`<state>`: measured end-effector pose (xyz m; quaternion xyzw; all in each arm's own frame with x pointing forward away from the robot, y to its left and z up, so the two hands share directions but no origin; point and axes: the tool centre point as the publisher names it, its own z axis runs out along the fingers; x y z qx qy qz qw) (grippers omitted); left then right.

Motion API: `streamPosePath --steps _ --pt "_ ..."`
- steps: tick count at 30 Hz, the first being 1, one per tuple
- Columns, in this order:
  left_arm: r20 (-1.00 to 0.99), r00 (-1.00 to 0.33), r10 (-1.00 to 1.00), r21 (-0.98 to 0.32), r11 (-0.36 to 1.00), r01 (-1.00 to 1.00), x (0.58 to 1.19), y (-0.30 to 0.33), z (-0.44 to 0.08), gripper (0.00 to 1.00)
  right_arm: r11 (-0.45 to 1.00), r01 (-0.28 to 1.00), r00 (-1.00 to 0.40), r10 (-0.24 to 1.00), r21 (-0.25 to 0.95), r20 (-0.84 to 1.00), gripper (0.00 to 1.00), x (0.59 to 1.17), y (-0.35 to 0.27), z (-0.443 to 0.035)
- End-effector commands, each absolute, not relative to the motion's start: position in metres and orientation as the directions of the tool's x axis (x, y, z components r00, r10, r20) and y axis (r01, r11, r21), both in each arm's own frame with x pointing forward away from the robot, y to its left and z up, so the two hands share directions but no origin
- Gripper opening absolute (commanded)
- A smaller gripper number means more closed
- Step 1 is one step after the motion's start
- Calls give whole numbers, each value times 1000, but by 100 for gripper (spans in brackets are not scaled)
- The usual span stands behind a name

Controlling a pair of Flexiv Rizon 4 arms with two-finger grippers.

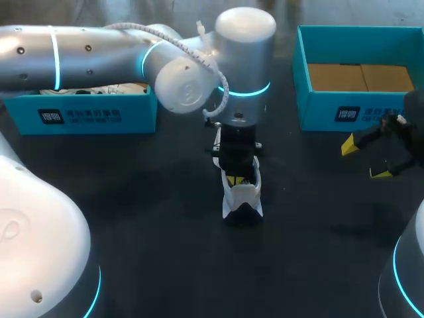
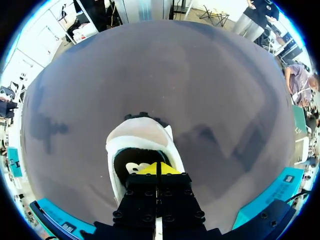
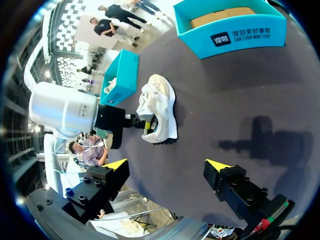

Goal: Take the shoe out of the shoebox, open the shoe tongue, remove and reinsert the insole, then place the shoe into the shoebox

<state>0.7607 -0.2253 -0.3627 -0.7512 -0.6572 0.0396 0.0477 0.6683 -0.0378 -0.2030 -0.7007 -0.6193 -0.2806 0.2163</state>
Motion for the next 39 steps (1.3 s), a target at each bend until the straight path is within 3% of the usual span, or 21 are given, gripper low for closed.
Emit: streamPosePath --steps 1,21,39 --pt "15 133 991 -119 -130 984 760 -225 -364 0 -141 989 77 749 45 659 100 668 -37 -203" --pt "83 98 992 -161 -84 983 756 -218 -402 0 -141 989 77 749 45 659 100 668 -37 -203" --pt "-100 36 994 -138 -50 989 752 -227 -415 0 -141 989 77 749 45 659 100 668 -37 -203"
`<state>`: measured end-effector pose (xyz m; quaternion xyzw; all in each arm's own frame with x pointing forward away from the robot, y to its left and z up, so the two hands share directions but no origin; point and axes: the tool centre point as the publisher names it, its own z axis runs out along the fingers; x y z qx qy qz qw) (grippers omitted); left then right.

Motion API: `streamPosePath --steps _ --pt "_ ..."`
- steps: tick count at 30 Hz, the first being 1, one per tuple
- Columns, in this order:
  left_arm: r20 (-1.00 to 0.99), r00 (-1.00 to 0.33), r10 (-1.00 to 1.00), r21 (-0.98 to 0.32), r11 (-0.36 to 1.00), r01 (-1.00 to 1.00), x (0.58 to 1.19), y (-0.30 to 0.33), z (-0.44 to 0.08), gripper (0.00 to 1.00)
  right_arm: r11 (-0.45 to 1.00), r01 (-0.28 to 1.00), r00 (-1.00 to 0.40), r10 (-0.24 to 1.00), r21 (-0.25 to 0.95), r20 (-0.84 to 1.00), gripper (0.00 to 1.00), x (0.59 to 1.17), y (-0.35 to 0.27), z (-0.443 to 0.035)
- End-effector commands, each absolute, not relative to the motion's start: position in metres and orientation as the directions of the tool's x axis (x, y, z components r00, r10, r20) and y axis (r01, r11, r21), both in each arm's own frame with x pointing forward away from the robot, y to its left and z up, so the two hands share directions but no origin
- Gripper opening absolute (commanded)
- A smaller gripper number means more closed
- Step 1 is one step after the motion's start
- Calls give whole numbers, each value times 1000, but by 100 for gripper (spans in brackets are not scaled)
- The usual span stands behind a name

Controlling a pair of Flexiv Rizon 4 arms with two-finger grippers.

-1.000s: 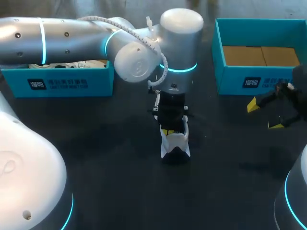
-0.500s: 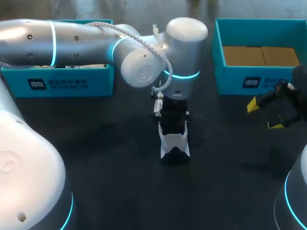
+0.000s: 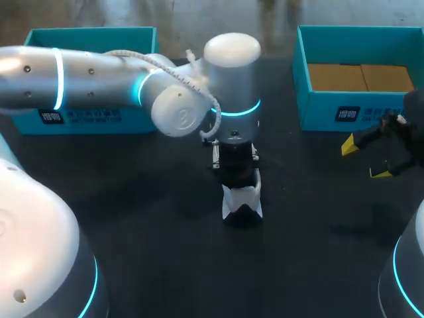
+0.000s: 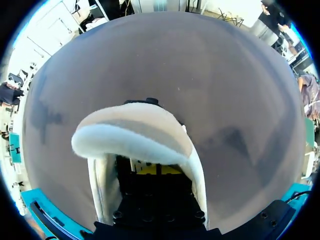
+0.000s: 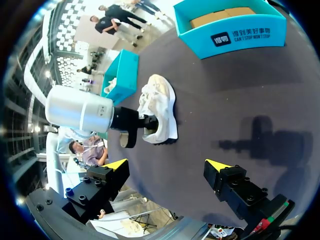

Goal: Take the shoe out of the shoebox, open the shoe tongue, remove and reinsert the insole, then place the shoe into the shoebox

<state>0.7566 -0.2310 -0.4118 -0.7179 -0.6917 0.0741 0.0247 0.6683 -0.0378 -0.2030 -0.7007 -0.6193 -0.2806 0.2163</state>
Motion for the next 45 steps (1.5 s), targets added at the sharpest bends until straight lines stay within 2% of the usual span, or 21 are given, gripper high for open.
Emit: streamPosePath --steps 1,12,21,34,45 --pt "-102 39 994 -146 -54 988 753 -227 -411 0 -141 989 77 749 45 659 100 668 -37 -203" --pt "-149 81 986 -125 -100 987 756 -234 -369 0 -141 989 77 749 45 659 100 668 -37 -203" --pt "-95 105 990 -157 -119 980 751 -244 -402 0 -141 989 77 749 45 659 100 668 -37 -203" --pt "-87 77 993 -127 -88 988 748 -240 -440 0 -141 989 77 749 45 659 100 668 -37 -203" --pt "-130 85 988 -122 -101 987 746 -231 -391 0 -141 989 77 749 45 659 100 668 -37 -203"
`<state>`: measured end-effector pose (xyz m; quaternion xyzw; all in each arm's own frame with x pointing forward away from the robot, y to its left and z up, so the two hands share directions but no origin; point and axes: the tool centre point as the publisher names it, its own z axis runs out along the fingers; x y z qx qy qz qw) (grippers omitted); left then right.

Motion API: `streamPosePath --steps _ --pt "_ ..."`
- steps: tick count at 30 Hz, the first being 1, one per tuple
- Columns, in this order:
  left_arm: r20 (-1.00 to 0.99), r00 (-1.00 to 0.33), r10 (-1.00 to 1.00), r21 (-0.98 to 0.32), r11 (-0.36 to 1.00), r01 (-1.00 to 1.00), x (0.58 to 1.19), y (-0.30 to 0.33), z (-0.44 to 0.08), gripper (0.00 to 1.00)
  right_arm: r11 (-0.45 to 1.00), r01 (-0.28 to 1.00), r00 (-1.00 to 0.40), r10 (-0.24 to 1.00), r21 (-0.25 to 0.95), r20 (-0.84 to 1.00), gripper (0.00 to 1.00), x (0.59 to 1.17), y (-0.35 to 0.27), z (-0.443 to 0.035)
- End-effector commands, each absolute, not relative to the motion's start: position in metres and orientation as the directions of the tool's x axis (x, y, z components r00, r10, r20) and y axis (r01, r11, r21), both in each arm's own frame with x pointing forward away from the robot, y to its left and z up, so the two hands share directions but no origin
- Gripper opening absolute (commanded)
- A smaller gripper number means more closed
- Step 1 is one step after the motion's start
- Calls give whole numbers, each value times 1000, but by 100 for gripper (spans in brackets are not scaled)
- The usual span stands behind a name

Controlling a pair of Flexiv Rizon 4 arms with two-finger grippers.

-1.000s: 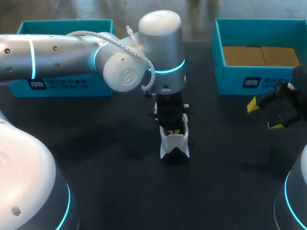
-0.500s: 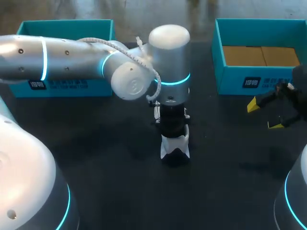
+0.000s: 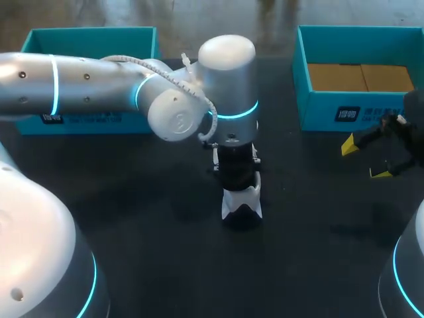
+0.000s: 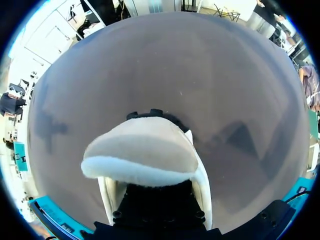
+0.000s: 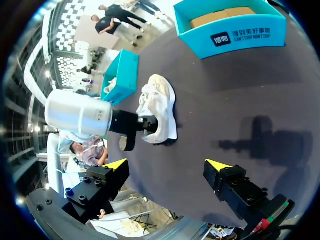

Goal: Take the shoe out of the shoebox, open the shoe tongue, remove and reinsert the insole, then place the shoe into the shoebox

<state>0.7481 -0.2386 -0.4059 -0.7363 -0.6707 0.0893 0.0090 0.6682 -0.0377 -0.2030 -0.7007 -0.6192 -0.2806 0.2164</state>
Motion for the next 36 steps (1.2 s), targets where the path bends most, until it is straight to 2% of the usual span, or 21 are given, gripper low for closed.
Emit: streamPosePath --steps 1,10,24,25,26,36 --pt "-134 83 987 -122 -100 988 747 -231 -388 0 -141 989 77 749 45 659 100 668 -37 -203" --pt "-163 83 983 -101 -100 990 753 -235 -368 0 -141 989 77 749 45 659 100 668 -37 -203" --pt "-163 78 984 -115 -97 989 766 -236 -378 0 -141 989 77 749 45 659 100 668 -37 -203" --pt "-165 77 983 -114 -97 989 766 -236 -377 31 -141 989 77 749 45 659 100 668 -37 -203" --pt "-166 77 983 -113 -97 989 767 -236 -377 36 -141 989 77 749 45 659 100 668 -37 -203" --pt "-164 89 982 -79 -103 992 777 -242 -370 38 -141 989 77 749 45 659 100 668 -37 -203"
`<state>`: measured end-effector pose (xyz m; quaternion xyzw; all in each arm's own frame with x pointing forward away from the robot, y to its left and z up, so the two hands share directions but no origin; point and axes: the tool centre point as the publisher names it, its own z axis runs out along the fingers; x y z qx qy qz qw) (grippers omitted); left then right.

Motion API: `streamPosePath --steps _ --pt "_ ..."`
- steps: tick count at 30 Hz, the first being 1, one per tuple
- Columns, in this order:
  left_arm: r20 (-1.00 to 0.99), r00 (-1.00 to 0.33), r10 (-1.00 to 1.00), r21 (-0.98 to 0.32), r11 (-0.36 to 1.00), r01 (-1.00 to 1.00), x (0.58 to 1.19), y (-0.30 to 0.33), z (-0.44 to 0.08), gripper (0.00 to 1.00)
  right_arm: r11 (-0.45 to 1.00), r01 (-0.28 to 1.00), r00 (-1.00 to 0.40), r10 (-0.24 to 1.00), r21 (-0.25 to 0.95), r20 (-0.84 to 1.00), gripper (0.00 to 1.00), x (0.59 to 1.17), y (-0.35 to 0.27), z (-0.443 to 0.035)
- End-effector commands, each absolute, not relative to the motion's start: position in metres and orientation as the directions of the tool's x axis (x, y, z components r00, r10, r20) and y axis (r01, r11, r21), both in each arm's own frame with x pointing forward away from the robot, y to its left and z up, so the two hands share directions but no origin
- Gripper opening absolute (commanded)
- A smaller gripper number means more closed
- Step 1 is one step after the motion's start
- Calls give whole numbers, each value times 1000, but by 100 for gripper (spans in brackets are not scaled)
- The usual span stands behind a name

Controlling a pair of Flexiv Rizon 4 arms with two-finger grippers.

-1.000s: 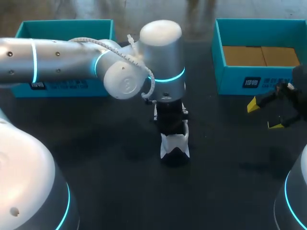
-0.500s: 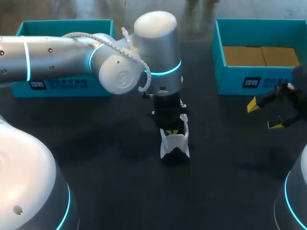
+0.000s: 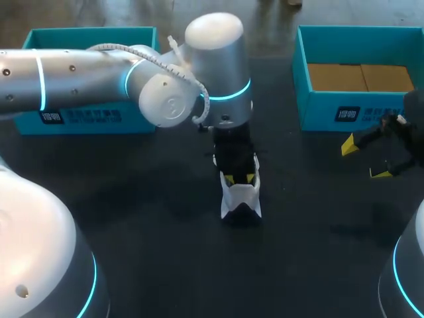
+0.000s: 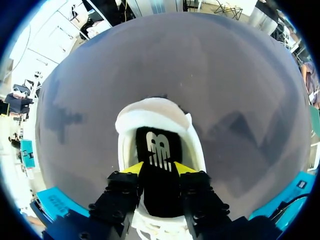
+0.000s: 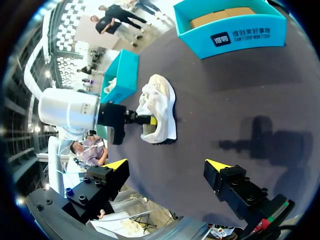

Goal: Take the shoe out of the shoebox, open the shoe tongue, remove and reinsert the insole, then place the shoe into the shoebox

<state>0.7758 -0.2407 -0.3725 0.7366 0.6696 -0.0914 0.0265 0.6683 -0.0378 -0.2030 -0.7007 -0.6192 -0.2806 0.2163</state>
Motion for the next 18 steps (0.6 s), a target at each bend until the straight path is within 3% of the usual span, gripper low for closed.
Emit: streamPosePath --steps 1,12,18 --pt "-163 91 982 -75 -104 992 777 -242 -370 38 -141 989 77 749 45 659 100 668 -37 -203" --pt "-161 81 984 -72 -94 993 781 -237 -367 43 -141 989 77 749 45 659 100 668 -37 -203" --pt "-164 66 984 -73 -79 994 786 -229 -364 62 -141 989 77 749 45 659 100 668 -37 -203"
